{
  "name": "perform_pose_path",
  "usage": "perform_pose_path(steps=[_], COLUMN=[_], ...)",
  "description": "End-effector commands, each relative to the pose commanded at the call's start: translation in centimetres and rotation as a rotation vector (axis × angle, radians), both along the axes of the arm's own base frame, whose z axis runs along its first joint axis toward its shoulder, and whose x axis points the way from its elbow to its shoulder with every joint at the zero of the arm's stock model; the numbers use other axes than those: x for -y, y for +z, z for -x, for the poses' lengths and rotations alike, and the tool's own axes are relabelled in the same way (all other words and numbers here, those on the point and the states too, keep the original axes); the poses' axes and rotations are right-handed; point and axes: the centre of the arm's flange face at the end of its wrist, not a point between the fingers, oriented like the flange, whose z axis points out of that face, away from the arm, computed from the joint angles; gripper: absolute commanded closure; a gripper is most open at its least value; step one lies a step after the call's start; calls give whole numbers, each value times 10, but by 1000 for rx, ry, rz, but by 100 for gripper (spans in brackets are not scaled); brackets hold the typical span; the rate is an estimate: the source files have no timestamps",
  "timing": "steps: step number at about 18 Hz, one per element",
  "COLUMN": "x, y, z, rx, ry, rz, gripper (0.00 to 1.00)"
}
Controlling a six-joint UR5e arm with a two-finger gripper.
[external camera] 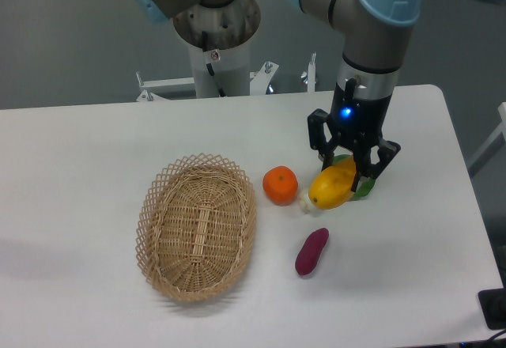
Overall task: Pick up the mango from the table
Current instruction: 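Lift the yellow mango up off the table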
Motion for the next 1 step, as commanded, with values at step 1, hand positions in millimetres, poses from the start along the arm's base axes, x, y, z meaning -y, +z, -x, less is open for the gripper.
perform_pose_path(steps=[1], x=[0], y=[-1], z=[0], rx=[0], ry=[0], rz=[0], gripper=[48])
